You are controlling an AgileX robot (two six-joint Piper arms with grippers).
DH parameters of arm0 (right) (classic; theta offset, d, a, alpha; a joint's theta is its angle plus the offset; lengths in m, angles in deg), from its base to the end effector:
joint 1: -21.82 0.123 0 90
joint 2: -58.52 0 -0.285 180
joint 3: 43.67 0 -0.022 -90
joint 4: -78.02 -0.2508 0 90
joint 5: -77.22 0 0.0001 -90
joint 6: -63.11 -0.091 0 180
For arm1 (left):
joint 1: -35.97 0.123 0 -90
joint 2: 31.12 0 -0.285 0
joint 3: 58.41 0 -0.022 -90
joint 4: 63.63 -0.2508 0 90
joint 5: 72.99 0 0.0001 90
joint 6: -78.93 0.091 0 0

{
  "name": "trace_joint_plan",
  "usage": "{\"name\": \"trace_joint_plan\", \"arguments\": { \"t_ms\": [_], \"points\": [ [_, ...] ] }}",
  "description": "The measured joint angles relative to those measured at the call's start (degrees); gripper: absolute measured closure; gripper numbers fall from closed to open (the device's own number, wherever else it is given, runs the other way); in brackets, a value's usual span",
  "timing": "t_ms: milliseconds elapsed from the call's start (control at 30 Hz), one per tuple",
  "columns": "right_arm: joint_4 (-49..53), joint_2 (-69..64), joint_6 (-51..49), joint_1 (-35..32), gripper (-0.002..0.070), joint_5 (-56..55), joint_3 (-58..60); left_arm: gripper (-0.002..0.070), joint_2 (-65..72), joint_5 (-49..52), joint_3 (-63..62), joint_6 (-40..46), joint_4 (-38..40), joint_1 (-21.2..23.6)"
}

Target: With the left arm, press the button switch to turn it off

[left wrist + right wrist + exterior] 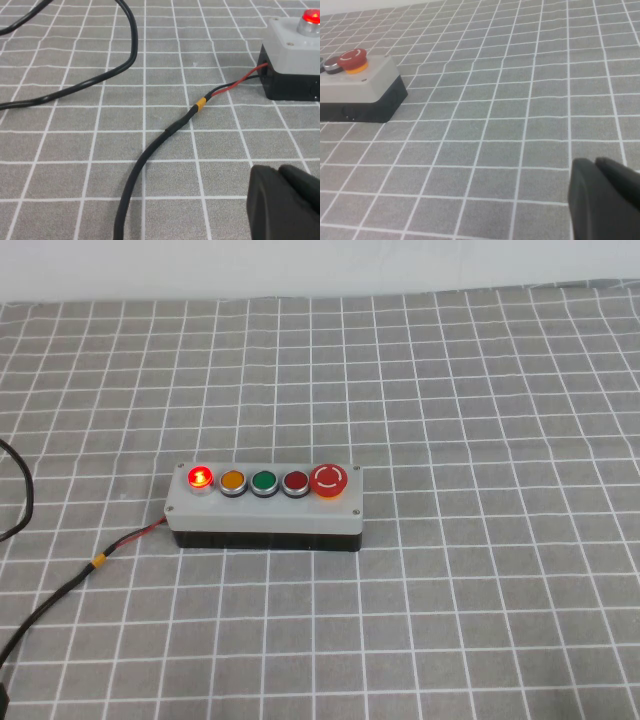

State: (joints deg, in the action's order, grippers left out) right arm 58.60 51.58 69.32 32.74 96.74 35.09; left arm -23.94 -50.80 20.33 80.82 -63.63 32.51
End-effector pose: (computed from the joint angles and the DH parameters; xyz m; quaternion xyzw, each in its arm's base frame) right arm 0.0503 0.0200 0.1759 -0.0256 0.7881 0.1658 0.5922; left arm 0.0522 -0.0032 0.1700 0.0378 0.8087 -0.0080 0.5870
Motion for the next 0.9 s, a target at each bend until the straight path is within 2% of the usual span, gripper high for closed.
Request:
{"name": "trace_joint_plan", "arguments": {
  "t_ms": [733, 900],
  "points": [
    [0.0, 0.0, 0.0, 0.0, 0.0694, 0.0, 0.0, 0.0678, 0.0, 0.0, 0.0, 0.0, 0.0, 0.0],
    [0.2, 0.0, 0.0, 0.0, 0.0694, 0.0, 0.0, 0.0678, 0.0, 0.0, 0.0, 0.0, -2.2, 0.0]
  ]
}}
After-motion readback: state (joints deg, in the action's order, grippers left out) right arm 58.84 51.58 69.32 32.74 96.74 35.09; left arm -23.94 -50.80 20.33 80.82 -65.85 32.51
